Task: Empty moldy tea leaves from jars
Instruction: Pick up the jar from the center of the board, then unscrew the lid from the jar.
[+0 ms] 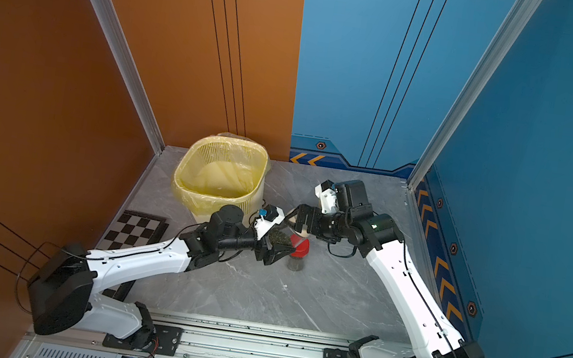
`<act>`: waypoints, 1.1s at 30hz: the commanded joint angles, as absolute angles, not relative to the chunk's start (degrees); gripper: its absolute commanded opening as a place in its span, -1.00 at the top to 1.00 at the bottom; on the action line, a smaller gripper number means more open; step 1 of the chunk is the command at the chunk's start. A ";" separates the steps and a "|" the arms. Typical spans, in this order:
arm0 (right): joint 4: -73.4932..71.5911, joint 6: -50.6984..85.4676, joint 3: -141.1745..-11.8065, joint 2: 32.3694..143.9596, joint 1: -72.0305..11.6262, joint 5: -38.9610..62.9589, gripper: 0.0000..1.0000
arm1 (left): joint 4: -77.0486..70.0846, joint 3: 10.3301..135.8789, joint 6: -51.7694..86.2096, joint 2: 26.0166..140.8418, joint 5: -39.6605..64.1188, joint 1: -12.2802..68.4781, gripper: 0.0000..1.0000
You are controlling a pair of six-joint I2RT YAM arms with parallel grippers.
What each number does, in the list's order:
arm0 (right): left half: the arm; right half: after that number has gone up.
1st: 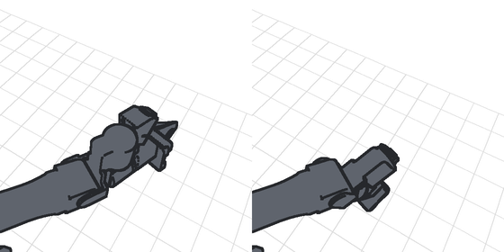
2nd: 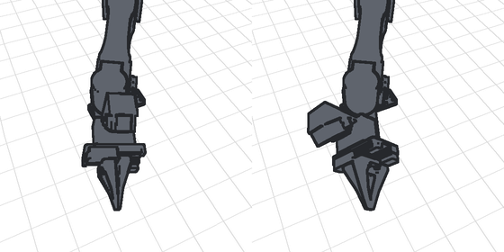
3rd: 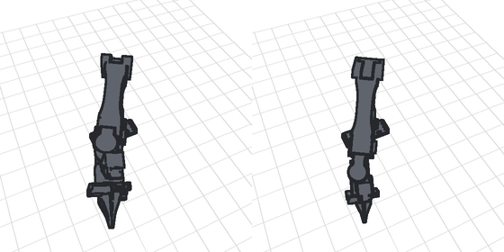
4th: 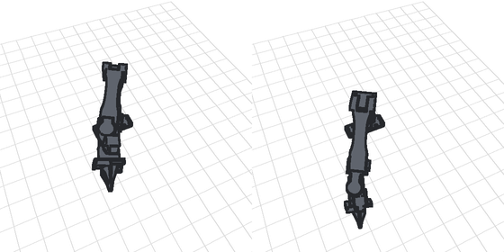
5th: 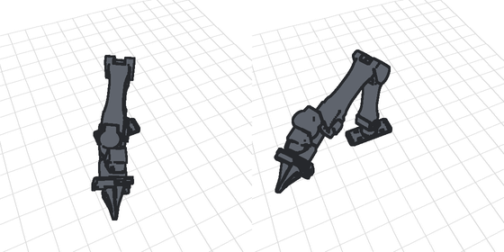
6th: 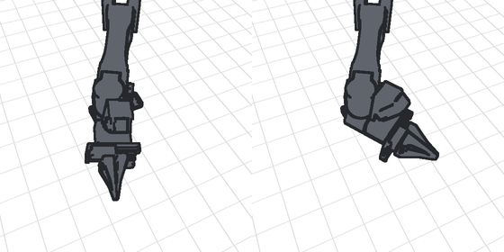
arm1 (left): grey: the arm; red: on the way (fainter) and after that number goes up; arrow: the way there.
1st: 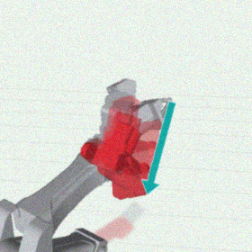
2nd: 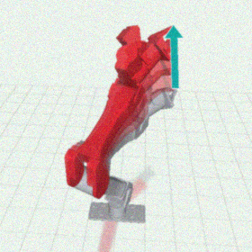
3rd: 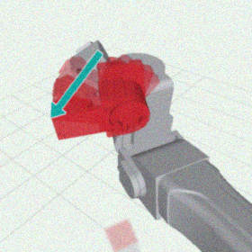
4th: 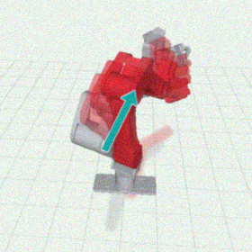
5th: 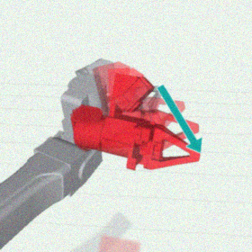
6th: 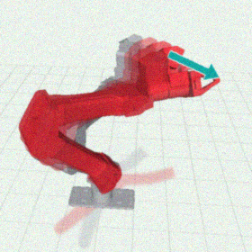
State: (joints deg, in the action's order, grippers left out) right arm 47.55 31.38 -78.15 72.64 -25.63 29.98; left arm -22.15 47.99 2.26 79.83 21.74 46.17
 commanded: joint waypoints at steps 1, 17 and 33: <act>47.98 30.76 -78.95 71.37 -25.36 30.07 -1.00 | -25.58 48.17 3.08 78.30 23.57 45.92 0.07; 47.99 28.79 -78.05 71.74 -25.31 29.00 -0.73 | -25.62 48.10 3.45 77.87 23.88 46.21 0.07; 42.98 25.44 -74.01 70.30 -24.09 34.01 -0.69 | -25.58 47.77 4.48 75.04 24.80 45.92 0.07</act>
State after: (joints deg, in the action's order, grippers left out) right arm 45.10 27.18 -75.75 71.46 -24.71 32.42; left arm -20.73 47.55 3.95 78.59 22.39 46.17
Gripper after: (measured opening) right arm 0.862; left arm 0.886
